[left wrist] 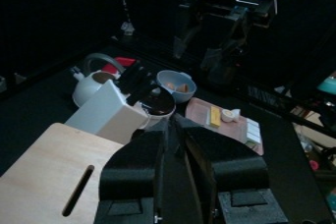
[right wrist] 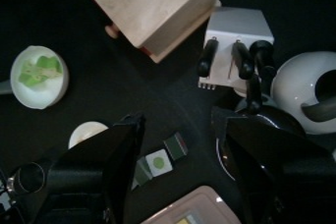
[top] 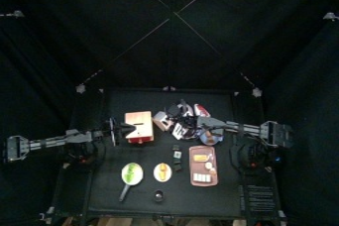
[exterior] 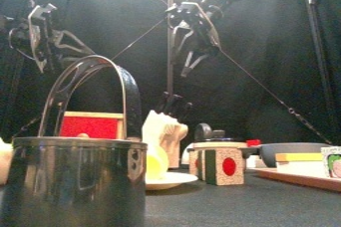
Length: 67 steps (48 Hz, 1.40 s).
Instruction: Grab corn top
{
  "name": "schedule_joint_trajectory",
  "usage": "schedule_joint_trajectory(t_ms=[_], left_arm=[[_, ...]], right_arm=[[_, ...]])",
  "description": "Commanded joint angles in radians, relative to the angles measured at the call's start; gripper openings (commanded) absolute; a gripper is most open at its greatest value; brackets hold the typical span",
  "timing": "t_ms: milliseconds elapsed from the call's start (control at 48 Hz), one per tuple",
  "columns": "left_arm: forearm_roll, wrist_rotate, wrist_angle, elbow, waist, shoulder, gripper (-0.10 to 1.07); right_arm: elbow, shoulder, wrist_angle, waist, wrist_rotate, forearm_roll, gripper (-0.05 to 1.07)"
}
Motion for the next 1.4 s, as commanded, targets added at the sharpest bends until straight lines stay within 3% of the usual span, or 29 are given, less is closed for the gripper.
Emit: schedule_joint_trajectory(t_ms=[0,167,292,396,500,583,708,854,958,1062,1229,1375], left_arm=[[0.015,0.002,-0.029,-0.009,-0.011,0.000,0.60],[0.055,-0.008,-0.051,-0.011,-0.063,0.008,0.60],[0.055,-0.005,-0.044,-0.052,-0.195,0.023,0.60],[0.098,0.009,-0.031,-0.104,-0.344,0.054,0.62],[0.160,0.025,-0.029,-0.173,-0.448,0.087,0.67],[0.160,0.017,-0.023,-0.230,-0.474,0.118,0.74],[0.003,0.011,0.002,-0.298,-0.480,0.172,0.82],[-0.133,0.023,0.067,-0.382,-0.488,0.252,0.84],[-0.219,0.021,0.258,-0.492,-0.494,0.302,0.84],[-0.261,0.020,0.526,-0.634,-0.488,0.351,0.84],[-0.212,0.002,0.902,-0.864,-0.482,0.474,0.84],[-0.109,-0.118,1.137,-1.017,-0.485,0.623,0.84]], right_arm=[[0.115,-0.114,-0.183,0.032,-0.006,-0.006,0.90],[0.333,-0.227,-0.531,0.060,0.000,-0.034,0.90],[0.486,-0.281,-0.790,0.066,-0.014,-0.058,0.90],[0.569,-0.305,-0.907,0.072,-0.012,-0.130,0.90],[0.620,-0.342,-0.919,0.094,-0.002,-0.202,0.90],[0.658,-0.376,-0.922,0.110,0.005,-0.222,0.90],[0.703,-0.442,-0.913,0.155,0.003,-0.236,0.90],[0.744,-0.551,-0.879,0.221,0.006,-0.261,0.90],[0.790,-0.626,-0.874,0.239,0.006,-0.262,0.90],[0.834,-0.670,-0.873,0.253,0.008,-0.261,0.90],[0.867,-0.704,-0.853,0.253,0.008,-0.245,0.90],[0.870,-0.709,-0.811,0.253,0.008,-0.242,0.90]])
